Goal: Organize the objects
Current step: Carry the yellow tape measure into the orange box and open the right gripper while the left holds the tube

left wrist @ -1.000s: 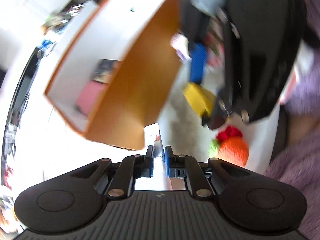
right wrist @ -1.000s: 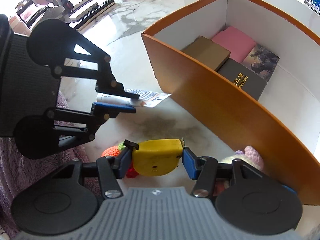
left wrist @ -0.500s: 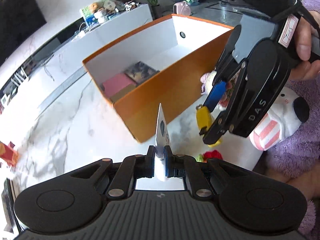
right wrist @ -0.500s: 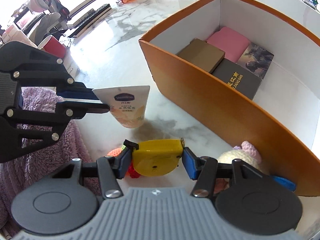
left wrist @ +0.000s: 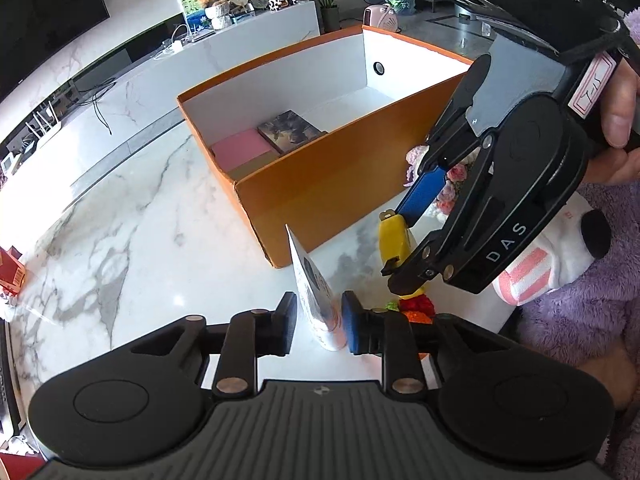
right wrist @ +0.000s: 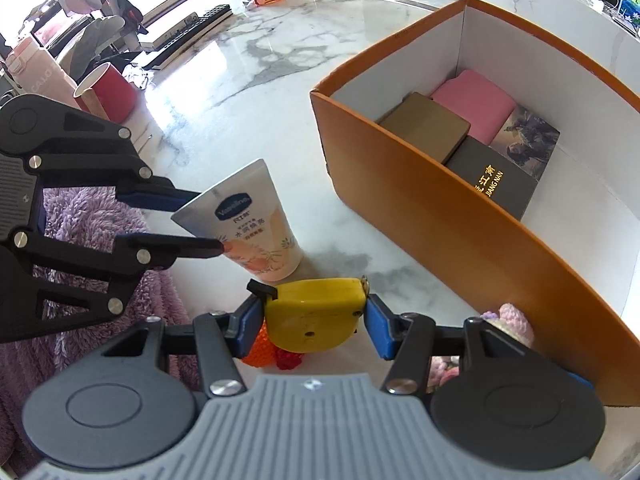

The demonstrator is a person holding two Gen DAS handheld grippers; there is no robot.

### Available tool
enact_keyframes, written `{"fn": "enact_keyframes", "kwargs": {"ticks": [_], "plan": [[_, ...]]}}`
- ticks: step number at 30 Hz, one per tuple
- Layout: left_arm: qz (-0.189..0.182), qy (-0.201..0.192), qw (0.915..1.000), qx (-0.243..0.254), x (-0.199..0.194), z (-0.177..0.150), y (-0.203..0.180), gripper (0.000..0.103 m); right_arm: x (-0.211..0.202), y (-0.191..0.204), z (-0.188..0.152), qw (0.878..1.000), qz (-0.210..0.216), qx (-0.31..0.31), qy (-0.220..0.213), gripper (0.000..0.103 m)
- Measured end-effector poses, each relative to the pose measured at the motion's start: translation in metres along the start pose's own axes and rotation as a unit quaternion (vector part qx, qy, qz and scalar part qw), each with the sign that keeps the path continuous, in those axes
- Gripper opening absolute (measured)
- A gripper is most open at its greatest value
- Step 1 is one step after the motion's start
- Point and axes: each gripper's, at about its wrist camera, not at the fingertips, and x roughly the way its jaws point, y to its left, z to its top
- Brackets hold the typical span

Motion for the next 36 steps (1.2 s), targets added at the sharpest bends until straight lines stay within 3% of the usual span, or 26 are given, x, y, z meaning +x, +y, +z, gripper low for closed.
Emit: {"fn": "enact_keyframes", "kwargs": {"ticks": [8, 9, 11, 14, 19, 24, 30, 36], "plan": [[0.006, 0.01, 0.9987, -0.05, 0.007, 0.014, 0.008, 0.035, -0.016, -0.005, 0.004, 1.0, 0.002, 0.013, -0.008, 0.057], [0.011, 0.017, 0.9983, -0.054, 0.01, 0.016, 0.008, 0.032, -0.02, -0.005, 0.005, 1.0, 0.005, 0.015, -0.011, 0.057], [0.009, 0.021, 0.9981, -0.058, 0.012, 0.018, 0.01, 0.012, -0.03, -0.006, 0.007, 1.0, 0.004, 0.017, -0.019, 0.057], [-0.001, 0.012, 0.9982, -0.059, 0.008, 0.02, 0.013, 0.008, -0.05, -0.008, 0.011, 0.999, -0.004, 0.014, -0.037, 0.057], [0.004, -0.032, 0.9982, -0.051, -0.024, 0.034, 0.018, 0.008, -0.084, -0.018, 0.024, 0.995, -0.008, 0.044, -0.087, 0.057], [0.011, -0.096, 0.9941, -0.05, -0.064, 0.066, 0.03, 0.008, -0.105, -0.037, 0.037, 0.983, -0.02, 0.104, -0.148, 0.057], [0.045, -0.134, 0.9891, -0.04, -0.069, 0.106, 0.044, 0.008, -0.085, -0.069, 0.048, 0.967, -0.035, 0.202, -0.154, 0.057], [0.063, -0.122, 0.9902, -0.029, -0.037, 0.127, 0.048, 0.008, -0.042, -0.09, 0.06, 0.96, -0.041, 0.249, -0.121, 0.057]]}}
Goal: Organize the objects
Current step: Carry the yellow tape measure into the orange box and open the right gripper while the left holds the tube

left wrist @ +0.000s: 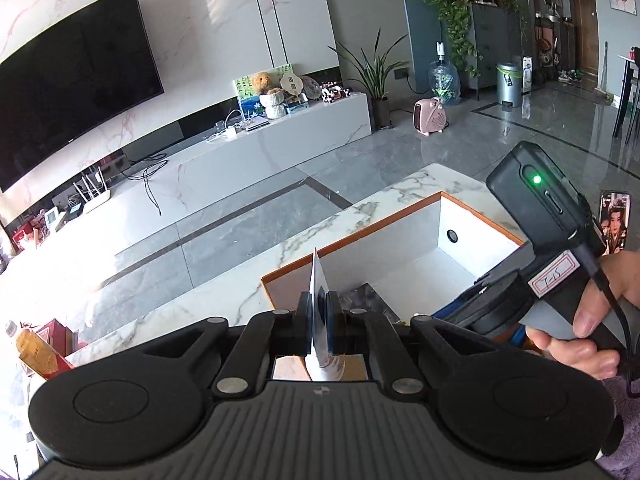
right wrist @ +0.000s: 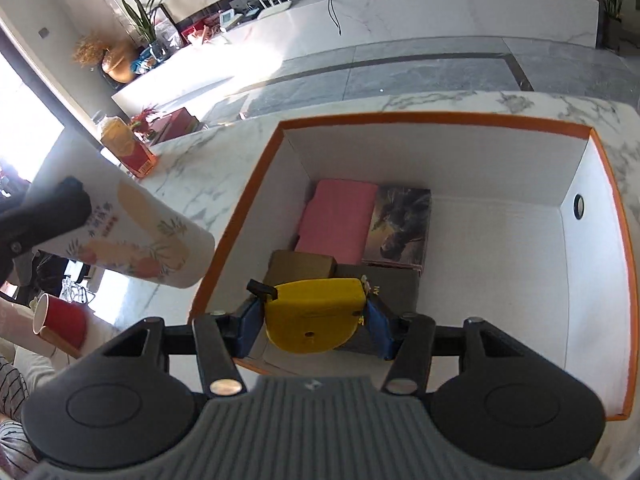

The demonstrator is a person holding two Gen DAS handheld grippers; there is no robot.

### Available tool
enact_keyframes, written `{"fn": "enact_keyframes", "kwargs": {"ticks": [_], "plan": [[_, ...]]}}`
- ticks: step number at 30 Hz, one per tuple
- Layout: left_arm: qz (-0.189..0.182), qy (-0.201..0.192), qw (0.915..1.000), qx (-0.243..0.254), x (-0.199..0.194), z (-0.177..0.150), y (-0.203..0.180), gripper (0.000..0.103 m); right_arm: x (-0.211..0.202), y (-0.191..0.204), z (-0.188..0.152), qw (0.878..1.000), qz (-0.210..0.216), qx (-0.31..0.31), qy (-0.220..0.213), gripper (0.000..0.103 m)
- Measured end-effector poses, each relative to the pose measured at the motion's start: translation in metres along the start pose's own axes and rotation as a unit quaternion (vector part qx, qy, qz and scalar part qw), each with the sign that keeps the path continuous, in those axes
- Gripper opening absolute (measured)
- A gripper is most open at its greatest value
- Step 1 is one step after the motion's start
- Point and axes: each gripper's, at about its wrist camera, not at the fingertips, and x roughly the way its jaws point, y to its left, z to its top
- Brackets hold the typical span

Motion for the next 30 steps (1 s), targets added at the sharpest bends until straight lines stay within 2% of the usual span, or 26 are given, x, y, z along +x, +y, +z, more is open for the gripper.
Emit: {"fn": "enact_keyframes", "kwargs": {"ticks": [9, 14, 19, 25, 28, 30], "plan": [[0.003, 0.012, 0.9999, 0.001, 0.026, -0.004, 0.006, 0.008, 0.054, -0.005, 0.0, 0.996, 0.014, 0.032, 0.08, 0.057], [-0.006, 0.004, 1.0, 0.006, 0.027, -0.005, 0.008, 0.008, 0.072, 0.001, -0.001, 0.993, 0.022, 0.038, 0.112, 0.057], [-0.015, -0.005, 0.9999, 0.004, 0.027, -0.006, 0.01, 0.008, 0.077, 0.005, 0.001, 0.992, 0.021, 0.034, 0.123, 0.057], [-0.024, -0.018, 0.9995, -0.006, 0.029, -0.008, 0.017, 0.008, 0.088, -0.006, 0.002, 0.984, 0.054, 0.074, 0.152, 0.057], [-0.029, -0.018, 0.9994, -0.006, 0.032, -0.006, 0.018, 0.008, 0.097, -0.008, -0.001, 0.977, 0.087, 0.098, 0.17, 0.056], [-0.031, -0.02, 0.9993, -0.005, 0.033, -0.006, 0.018, 0.008, 0.099, -0.008, 0.0, 0.978, 0.086, 0.088, 0.17, 0.056]]}}
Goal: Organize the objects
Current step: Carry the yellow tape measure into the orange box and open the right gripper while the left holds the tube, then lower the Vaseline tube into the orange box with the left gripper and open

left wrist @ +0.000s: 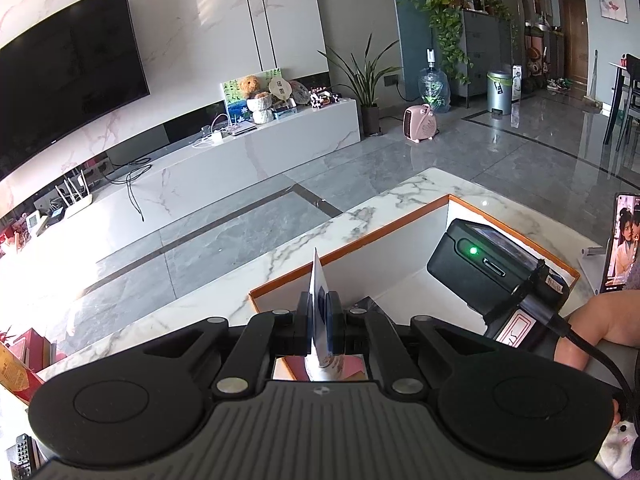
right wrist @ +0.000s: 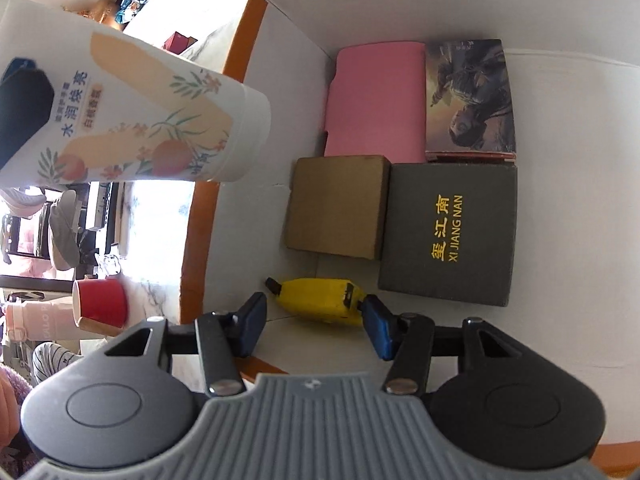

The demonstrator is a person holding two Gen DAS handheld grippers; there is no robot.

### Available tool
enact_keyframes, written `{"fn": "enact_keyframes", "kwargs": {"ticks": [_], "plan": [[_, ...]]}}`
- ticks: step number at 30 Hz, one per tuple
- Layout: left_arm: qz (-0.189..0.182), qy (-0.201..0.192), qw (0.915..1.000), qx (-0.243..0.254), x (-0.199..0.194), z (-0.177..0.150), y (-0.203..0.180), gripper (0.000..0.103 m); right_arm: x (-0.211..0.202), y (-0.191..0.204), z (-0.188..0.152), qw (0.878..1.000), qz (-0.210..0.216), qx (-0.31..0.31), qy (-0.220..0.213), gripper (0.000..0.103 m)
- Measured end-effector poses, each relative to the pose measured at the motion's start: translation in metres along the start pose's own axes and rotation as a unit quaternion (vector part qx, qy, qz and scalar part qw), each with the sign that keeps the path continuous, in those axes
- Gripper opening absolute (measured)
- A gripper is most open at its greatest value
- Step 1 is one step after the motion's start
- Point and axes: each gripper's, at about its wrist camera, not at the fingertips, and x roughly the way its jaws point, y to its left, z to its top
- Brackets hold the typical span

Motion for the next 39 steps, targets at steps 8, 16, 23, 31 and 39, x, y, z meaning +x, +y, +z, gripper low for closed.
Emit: {"fn": "enact_keyframes", "kwargs": {"ticks": [8, 16, 23, 31, 39], "plan": [[-0.012, -0.004, 0.9999, -0.007, 0.005, -0.004, 0.004, 0.008, -0.014, 0.003, 0.005, 0.997, -0.039, -0.064, -0.015, 0.054], [-0.023, -0.01, 0.9995, -0.018, 0.015, -0.007, 0.01, 0.008, -0.014, -0.005, 0.014, 0.994, -0.05, -0.094, -0.004, 0.028], [-0.028, -0.019, 0.9991, -0.024, 0.021, -0.01, 0.014, 0.008, 0.0, 0.009, 0.025, 0.99, -0.051, -0.13, 0.019, 0.016], [-0.04, -0.017, 0.9987, -0.026, 0.027, -0.011, 0.016, 0.008, 0.007, 0.008, 0.026, 0.989, -0.065, -0.13, 0.03, 0.01], [-0.083, 0.001, 0.9957, -0.041, 0.021, -0.01, 0.016, 0.008, -0.031, -0.012, 0.016, 0.987, -0.096, -0.124, -0.042, 0.012]]}}
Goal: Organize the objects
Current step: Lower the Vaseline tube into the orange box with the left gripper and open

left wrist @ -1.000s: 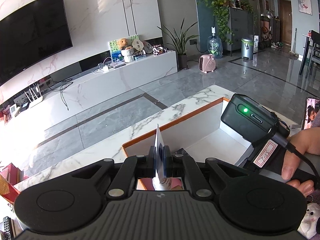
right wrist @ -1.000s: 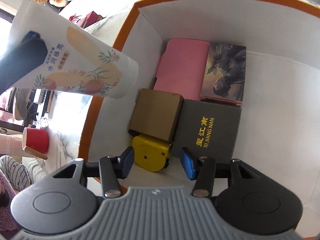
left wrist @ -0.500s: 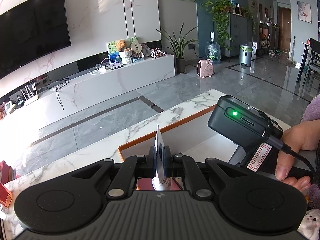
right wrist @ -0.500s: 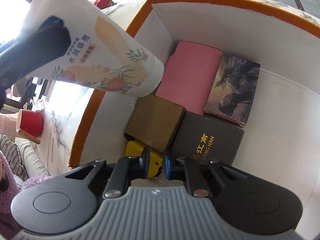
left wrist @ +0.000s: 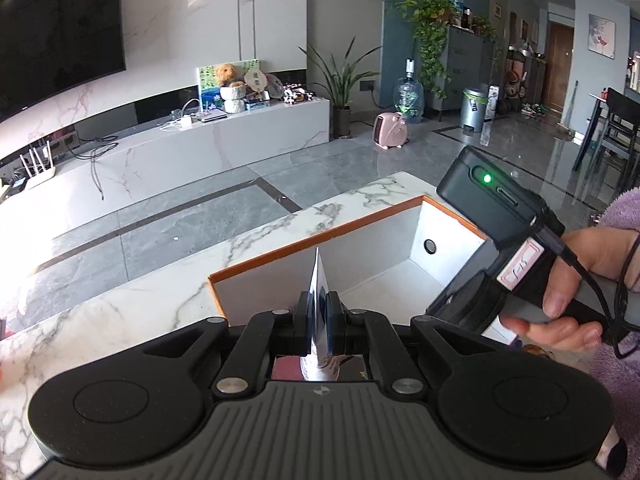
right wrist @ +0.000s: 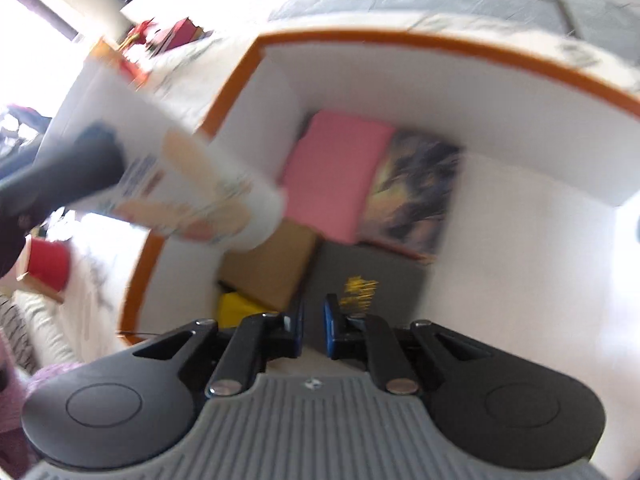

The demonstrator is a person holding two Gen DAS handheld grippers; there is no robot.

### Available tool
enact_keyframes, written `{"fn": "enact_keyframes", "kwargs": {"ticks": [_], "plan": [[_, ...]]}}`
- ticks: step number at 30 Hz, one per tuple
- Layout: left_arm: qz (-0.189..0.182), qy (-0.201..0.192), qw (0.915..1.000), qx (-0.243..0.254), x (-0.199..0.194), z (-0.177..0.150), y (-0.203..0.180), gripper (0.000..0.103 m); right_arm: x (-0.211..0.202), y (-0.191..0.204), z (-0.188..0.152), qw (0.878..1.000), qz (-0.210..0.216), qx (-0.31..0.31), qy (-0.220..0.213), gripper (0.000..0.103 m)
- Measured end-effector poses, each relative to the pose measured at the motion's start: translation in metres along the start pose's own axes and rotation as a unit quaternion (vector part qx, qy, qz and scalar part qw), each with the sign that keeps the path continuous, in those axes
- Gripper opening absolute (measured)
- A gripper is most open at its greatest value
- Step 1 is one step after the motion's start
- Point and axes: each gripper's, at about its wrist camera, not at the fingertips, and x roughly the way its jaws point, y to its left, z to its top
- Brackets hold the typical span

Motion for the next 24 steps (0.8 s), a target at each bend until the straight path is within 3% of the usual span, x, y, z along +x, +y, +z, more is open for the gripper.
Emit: {"fn": "enact_keyframes", "kwargs": {"ticks": [4, 14, 17, 24], "plan": [[-0.065, 0.031, 0.9972, 0.017, 0.01, 0.001, -0.002, 0.008, -0.019, -0.049, 0.002, 0.999, -0.018, 0.033, -0.022, 0.013], [-0.208, 0.114, 0.9683, 0.079, 0.051, 0.012, -0.009, 0.008, -0.012, -0.05, -0.012, 0.999, -0.005, 0.039, -0.009, 0.013], [-0.232, 0.135, 0.9579, 0.103, 0.059, 0.014, -0.014, 0.008, -0.016, -0.051, -0.011, 0.999, 0.0, 0.036, -0.011, 0.013], [-0.25, 0.188, 0.9391, 0.142, 0.071, 0.004, -0.022, 0.008, -0.009, -0.055, -0.011, 0.999, 0.026, 0.048, -0.001, 0.012]]}}
